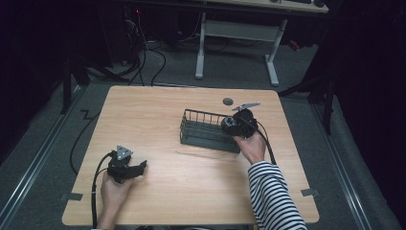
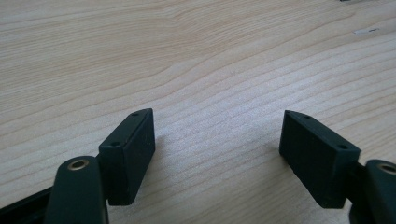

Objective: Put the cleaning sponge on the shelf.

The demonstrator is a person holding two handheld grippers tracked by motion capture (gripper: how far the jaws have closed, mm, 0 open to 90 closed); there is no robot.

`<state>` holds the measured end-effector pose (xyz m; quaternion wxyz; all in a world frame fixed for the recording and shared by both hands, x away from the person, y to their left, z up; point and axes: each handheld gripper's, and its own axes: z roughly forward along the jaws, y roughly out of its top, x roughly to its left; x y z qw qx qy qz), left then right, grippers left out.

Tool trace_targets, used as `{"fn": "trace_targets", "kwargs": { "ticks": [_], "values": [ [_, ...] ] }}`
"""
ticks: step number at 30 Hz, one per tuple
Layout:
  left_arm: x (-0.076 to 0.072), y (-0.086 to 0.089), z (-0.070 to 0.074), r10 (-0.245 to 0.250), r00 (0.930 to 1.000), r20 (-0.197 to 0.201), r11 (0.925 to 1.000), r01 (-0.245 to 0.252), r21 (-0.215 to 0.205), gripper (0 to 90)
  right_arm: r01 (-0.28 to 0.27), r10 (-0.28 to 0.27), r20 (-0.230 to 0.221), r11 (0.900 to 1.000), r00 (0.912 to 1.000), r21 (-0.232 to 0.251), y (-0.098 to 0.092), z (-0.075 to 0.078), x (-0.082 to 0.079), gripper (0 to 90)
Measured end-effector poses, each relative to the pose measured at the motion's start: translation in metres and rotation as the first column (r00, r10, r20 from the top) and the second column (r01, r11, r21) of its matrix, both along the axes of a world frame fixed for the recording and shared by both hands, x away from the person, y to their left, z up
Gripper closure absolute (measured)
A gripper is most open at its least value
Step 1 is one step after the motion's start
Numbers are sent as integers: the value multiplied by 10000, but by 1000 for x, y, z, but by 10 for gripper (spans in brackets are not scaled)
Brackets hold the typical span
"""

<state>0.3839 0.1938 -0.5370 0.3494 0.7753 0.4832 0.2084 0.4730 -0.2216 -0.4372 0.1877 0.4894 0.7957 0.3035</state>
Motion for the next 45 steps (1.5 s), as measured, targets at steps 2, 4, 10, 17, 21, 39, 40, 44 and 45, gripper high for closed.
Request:
{"fn": "trace_targets", "kwargs": {
  "ticks": [2, 4, 10, 17, 21, 39, 40, 44, 45],
  "values": [
    [0, 0, 0, 2, 10000, 0, 10000, -2, -1, 273, 3, -4, -126, 10000, 9999, -4, 2, -2, 1, 388],
    [0, 0, 0, 1, 10000, -1, 10000, -1, 0, 273, -37, 35, -196, 9999, 9998, -117, 3, -5, 3, 377],
    [0, 0, 0, 0, 10000, -1, 10000, 0, -2, 273, -69, 70, -203, 10000, 9998, 35, 2, -5, 3, 322],
    [0, 0, 0, 13, 10000, -3, 10000, -13, -6, 274, -106, 102, 171, 9997, 9998, 214, 0, 2, -3, 308],
    [0, 0, 0, 18, 10000, -5, 10000, -18, -7, 274, -159, 148, 508, 9997, 9986, 211, -1, 12, -12, 319],
    [0, 0, 0, 23, 10000, -4, 10000, -23, -12, 273, -78, -30, 1436, 9972, 9896, 745, -33, 35, -49, 350],
    [0, 0, 0, 20, 10000, -5, 10000, -20, -10, 273, -74, -43, 1467, 9968, 9892, 794, -36, 37, -50, 353],
    [0, 0, 0, 20, 10000, -5, 10000, -20, -9, 273, 8, -165, 1679, 9956, 9857, 933, -43, 43, -57, 359],
    [0, 0, 0, 23, 10000, -4, 10000, -23, -11, 273, 8, -170, 1732, 9956, 9847, 934, -45, 44, -59, 360]
  ]
}}
